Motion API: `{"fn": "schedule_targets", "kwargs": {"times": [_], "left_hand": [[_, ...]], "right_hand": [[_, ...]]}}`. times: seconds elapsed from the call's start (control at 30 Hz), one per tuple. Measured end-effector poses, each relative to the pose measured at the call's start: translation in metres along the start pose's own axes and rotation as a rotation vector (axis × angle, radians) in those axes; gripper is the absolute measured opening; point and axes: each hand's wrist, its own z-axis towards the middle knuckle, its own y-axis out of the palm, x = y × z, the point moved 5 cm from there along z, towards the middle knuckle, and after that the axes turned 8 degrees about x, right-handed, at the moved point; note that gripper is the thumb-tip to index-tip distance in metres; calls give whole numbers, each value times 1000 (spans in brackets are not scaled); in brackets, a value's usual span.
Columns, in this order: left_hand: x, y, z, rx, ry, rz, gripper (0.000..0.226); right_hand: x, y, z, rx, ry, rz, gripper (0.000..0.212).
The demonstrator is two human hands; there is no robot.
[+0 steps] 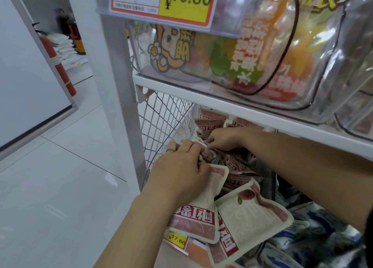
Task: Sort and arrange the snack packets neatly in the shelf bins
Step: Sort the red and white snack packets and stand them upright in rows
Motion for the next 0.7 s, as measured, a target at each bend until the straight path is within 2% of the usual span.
{"fn": "schedule_targets", "kwargs": {"times": [0.43, 0.57, 0.7], "left_hand": [[3, -8, -9, 32, 37, 16, 38], [3, -7, -10, 43, 24, 16, 37], [2, -7, -11, 32, 14, 22, 39]], "right_hand": [[-16, -16, -17, 249, -44, 51, 25], [-26, -29, -34, 404, -79, 91, 18], [-33, -38, -48, 409, -113, 214, 33]]}}
